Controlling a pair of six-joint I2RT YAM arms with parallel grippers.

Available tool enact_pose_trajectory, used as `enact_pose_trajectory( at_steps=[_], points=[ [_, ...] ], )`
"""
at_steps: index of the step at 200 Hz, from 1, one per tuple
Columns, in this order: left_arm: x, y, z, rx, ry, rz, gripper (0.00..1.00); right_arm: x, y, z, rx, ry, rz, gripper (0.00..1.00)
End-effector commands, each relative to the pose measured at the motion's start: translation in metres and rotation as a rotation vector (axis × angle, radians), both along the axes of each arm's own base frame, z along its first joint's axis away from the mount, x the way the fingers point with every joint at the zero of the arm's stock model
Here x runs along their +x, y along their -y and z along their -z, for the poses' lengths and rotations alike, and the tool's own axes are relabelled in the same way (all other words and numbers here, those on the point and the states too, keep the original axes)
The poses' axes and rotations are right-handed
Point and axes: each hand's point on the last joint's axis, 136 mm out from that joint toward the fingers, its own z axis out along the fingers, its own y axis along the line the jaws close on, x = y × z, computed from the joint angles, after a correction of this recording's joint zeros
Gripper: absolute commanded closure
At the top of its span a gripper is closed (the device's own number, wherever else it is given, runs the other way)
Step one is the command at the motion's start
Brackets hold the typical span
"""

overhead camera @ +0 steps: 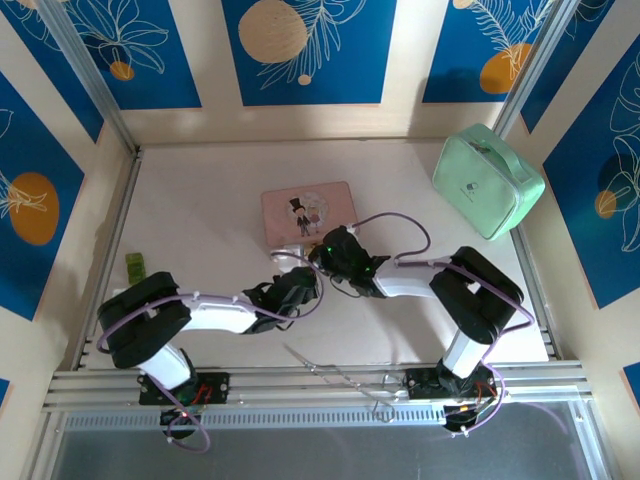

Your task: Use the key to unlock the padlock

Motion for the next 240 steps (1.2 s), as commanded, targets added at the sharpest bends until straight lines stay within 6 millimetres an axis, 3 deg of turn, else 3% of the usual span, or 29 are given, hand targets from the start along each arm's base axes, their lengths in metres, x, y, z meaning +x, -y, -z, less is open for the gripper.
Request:
enact_pose_trajectory(
  at_steps=[1,22,40,51,61,70,84,100,127,148,199,222,240],
  points=[
    [-0.002,-0.018,0.005,0.096,0.011,-0.061,1.00,-0.059,0.002,0.051,-0.047,-0.200,-0.081,1.00],
    [-0.014,-0.021,0.006,0.104,-0.013,-0.056,1.00,-0.078,0.012,0.061,-0.070,-0.216,-0.073,1.00],
    [-0.019,-0.013,0.007,0.077,-0.037,0.005,1.00,-0.076,0.021,0.065,-0.062,-0.209,-0.061,1.00],
    [-0.023,-0.008,0.005,0.079,-0.060,0.039,0.65,-0.069,0.024,0.064,-0.043,-0.193,-0.061,1.00],
    [-0.025,-0.007,0.000,0.076,-0.080,0.046,0.44,-0.063,0.024,0.061,-0.032,-0.173,-0.071,1.00],
    [-0.027,-0.011,-0.008,0.078,-0.091,0.043,0.36,-0.061,0.025,0.061,-0.038,-0.161,-0.088,1.00],
    [-0.029,-0.020,-0.024,0.074,-0.101,0.027,0.30,-0.058,0.023,0.058,-0.038,-0.133,-0.117,1.00],
    [-0.030,-0.039,-0.039,0.070,-0.131,-0.012,0.31,-0.056,0.025,0.057,-0.041,-0.113,-0.126,1.00],
    [-0.030,-0.068,-0.043,-0.033,-0.242,-0.094,0.45,-0.057,0.026,0.060,-0.035,-0.113,-0.137,1.00],
    [-0.027,-0.065,-0.048,-0.141,-0.272,-0.071,0.47,-0.056,0.024,0.060,-0.014,-0.099,-0.144,1.00],
    [-0.010,-0.044,-0.058,-0.193,-0.300,-0.012,0.55,-0.053,0.027,0.067,0.013,-0.058,-0.163,1.00],
    [-0.004,-0.042,-0.054,-0.210,-0.319,-0.016,0.58,-0.052,0.034,0.059,0.010,-0.029,-0.149,0.68],
    [-0.002,-0.044,-0.053,-0.213,-0.330,-0.017,0.60,-0.047,0.036,0.044,-0.027,0.024,-0.154,0.56]
  ],
)
